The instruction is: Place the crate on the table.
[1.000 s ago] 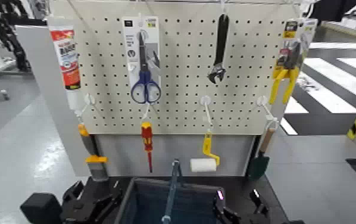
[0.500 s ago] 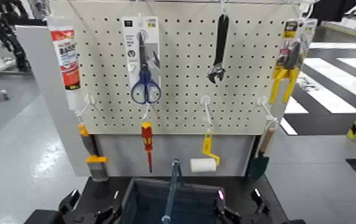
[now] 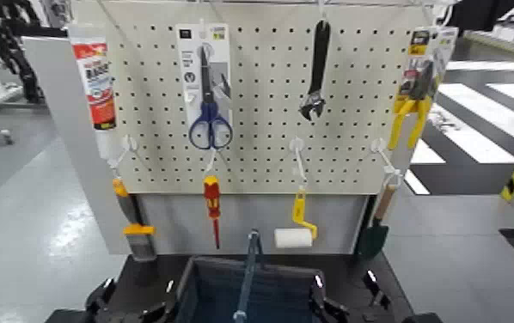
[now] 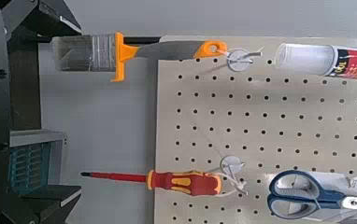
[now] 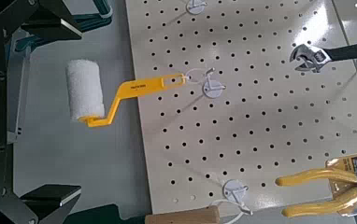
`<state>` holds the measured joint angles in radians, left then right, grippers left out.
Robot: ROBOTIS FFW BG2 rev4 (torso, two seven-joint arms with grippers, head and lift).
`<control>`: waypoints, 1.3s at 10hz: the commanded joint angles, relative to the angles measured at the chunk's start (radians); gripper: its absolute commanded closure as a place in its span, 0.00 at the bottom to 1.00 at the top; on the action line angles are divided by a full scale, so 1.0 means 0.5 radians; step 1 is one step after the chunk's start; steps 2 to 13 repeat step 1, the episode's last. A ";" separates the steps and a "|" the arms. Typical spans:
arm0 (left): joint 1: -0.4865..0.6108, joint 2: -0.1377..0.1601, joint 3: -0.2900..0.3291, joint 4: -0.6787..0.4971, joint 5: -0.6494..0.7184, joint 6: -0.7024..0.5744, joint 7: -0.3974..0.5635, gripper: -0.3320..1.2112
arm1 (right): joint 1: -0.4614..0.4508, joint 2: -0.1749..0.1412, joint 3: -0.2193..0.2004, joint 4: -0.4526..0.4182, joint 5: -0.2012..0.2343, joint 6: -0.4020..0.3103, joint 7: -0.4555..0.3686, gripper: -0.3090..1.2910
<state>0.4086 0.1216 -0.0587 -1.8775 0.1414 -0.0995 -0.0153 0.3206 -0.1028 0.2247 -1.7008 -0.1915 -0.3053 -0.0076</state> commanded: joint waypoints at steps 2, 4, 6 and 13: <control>-0.007 0.002 -0.008 0.012 0.002 -0.007 0.000 0.28 | 0.000 -0.003 -0.005 -0.016 0.024 0.025 0.000 0.28; -0.007 0.002 -0.008 0.012 0.002 -0.007 0.000 0.28 | 0.000 -0.003 -0.005 -0.016 0.024 0.025 0.000 0.28; -0.007 0.002 -0.008 0.012 0.002 -0.007 0.000 0.28 | 0.000 -0.003 -0.005 -0.016 0.024 0.025 0.000 0.28; -0.007 0.002 -0.008 0.012 0.002 -0.007 0.000 0.28 | 0.000 -0.003 -0.005 -0.016 0.024 0.025 0.000 0.28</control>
